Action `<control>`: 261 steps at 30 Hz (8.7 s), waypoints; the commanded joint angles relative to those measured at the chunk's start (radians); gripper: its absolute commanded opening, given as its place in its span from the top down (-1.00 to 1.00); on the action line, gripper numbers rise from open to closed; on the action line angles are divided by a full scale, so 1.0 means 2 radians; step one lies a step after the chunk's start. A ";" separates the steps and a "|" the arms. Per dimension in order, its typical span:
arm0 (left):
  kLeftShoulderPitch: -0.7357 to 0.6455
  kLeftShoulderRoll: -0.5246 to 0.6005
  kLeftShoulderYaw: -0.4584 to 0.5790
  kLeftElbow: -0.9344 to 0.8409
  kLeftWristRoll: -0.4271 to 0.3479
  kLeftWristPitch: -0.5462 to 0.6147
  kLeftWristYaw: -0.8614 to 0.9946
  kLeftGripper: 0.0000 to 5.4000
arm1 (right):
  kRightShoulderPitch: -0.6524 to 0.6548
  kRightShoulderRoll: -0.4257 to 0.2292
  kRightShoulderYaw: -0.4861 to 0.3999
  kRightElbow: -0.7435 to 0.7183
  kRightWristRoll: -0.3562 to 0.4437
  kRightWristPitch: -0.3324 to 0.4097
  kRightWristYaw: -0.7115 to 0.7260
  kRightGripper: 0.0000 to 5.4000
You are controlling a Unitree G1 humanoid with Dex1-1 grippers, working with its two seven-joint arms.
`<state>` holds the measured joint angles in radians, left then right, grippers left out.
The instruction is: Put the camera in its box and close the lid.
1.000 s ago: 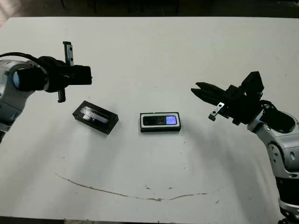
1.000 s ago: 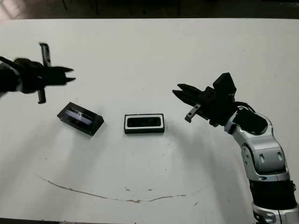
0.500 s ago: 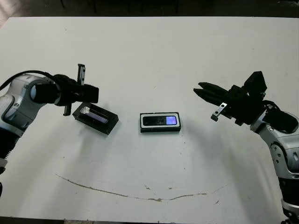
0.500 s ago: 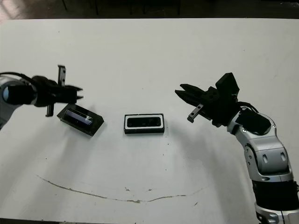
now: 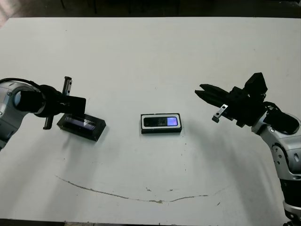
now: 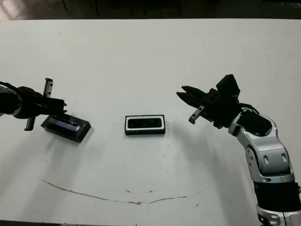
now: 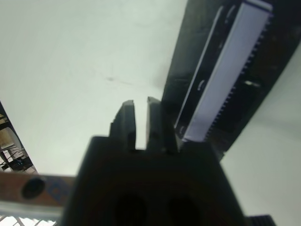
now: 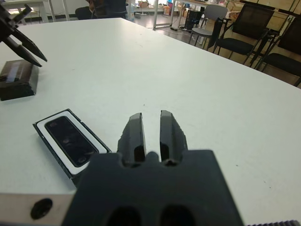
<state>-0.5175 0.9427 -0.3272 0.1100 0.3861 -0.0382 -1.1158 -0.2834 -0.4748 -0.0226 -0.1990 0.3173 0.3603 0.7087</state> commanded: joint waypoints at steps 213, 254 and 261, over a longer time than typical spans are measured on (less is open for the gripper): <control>0.127 0.098 0.002 -0.178 -0.160 0.227 -0.111 0.58 | 0.023 -0.034 0.019 -0.007 -0.013 0.026 0.021 1.00; 0.054 -0.114 0.060 -0.110 -0.297 0.263 0.079 0.58 | -0.006 0.001 -0.015 0.061 0.009 -0.039 0.007 1.00; 0.011 -0.130 0.022 -0.035 -0.291 0.244 0.012 0.58 | -0.018 -0.001 -0.030 0.084 0.017 -0.027 0.001 1.00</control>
<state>-0.4857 0.6913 -0.2628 0.0046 -0.2070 0.4589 -1.0687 -0.3126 -0.4707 -0.0753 -0.0593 0.3467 0.2897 0.7090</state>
